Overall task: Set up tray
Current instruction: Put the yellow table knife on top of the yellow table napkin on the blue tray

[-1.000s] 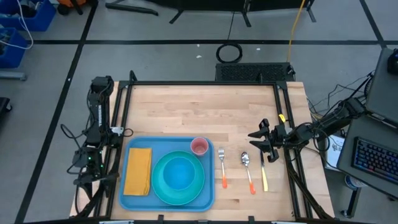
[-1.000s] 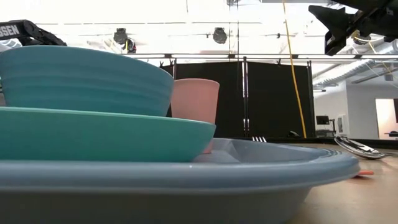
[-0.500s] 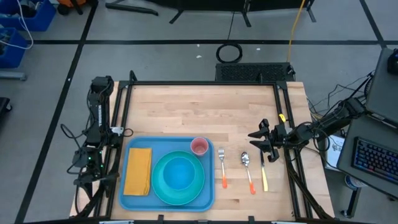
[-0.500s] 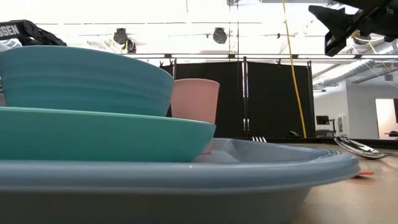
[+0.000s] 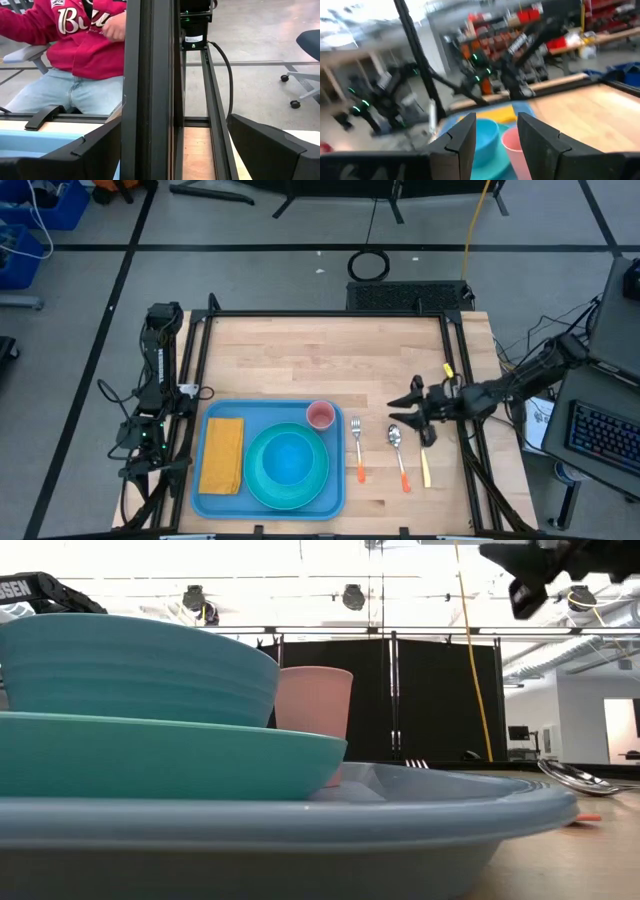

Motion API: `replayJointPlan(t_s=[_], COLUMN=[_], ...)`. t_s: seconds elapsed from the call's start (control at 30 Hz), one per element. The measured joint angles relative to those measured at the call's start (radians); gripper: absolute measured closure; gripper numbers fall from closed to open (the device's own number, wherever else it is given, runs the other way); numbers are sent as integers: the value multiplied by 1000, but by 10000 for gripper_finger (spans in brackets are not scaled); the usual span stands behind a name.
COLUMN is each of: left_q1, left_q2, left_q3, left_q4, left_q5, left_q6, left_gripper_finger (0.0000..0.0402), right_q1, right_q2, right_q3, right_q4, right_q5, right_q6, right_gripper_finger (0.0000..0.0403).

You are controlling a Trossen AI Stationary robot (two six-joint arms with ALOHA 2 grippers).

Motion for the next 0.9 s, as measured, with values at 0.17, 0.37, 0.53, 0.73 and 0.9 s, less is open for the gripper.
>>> replayJointPlan(t_s=[0.17, 0.37, 0.53, 0.73, 0.9], left_q1=[0, 0, 0, 0, 0], left_q2=[0, 0, 0, 0, 0], left_q3=[0, 0, 0, 0, 0], left_q4=[0, 0, 0, 0, 0], left_q5=[0, 0, 0, 0, 0], left_q6=[0, 0, 0, 0, 0], left_gripper_finger=[50, 50, 50, 50, 50], right_q1=[4, -19, -26, -52, -52], right_q2=[161, 293, 397, 485, 501], right_q3=[167, 347, 474, 585, 617], right_q4=[-180, -483, -606, -914, -1097], right_q5=[77, 99, 38, -13, -87], right_q6=[32, 209, 309, 552, 747], right_gripper_finger=[268, 268, 268, 268, 269])
